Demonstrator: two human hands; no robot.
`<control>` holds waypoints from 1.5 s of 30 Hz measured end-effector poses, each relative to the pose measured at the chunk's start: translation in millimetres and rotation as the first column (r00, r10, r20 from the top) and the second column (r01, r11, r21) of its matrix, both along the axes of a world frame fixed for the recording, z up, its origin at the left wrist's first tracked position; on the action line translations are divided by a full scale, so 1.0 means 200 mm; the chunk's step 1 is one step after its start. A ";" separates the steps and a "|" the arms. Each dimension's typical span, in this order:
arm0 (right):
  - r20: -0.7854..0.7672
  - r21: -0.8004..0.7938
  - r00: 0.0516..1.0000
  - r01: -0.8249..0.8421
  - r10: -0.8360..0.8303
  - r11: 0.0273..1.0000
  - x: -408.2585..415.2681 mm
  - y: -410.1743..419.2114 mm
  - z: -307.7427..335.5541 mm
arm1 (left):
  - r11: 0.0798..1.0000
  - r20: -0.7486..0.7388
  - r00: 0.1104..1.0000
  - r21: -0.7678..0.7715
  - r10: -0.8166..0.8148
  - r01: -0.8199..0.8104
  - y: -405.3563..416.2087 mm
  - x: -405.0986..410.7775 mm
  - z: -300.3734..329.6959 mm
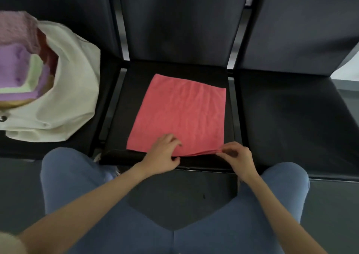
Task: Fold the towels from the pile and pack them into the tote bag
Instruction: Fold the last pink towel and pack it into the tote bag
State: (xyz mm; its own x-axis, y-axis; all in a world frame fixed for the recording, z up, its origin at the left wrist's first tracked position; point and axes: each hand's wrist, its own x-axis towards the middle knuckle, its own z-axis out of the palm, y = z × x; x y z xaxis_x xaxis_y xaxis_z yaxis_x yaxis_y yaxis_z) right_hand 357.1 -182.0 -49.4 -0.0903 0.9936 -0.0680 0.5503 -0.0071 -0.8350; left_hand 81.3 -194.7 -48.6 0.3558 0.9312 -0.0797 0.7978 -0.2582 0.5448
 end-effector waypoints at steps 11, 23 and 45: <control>-0.128 -0.056 0.991 0.017 -0.024 0.998 0.03 0.06 0.01 | 0.993 0.244 0.966 0.102 -0.087 0.064 0.16 0.45 -0.07; -0.241 -0.554 0.804 0.346 -0.543 0.757 -0.07 0.63 -0.05 | 0.992 0.289 0.952 0.105 -0.102 0.075 0.17 0.40 0.09; -0.107 -0.232 0.828 0.518 -0.551 0.823 -0.21 1.36 -0.01 | 0.840 0.496 0.802 -0.542 0.334 -0.016 0.17 0.19 0.13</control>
State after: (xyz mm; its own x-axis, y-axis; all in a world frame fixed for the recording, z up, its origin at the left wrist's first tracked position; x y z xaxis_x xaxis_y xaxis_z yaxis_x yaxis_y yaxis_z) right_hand 316.0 90.5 -52.1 0.4248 0.8586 -0.2869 0.2712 -0.4231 -0.8646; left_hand 118.5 -161.7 -23.5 0.3182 0.8676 -0.3821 0.3179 0.2821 0.9052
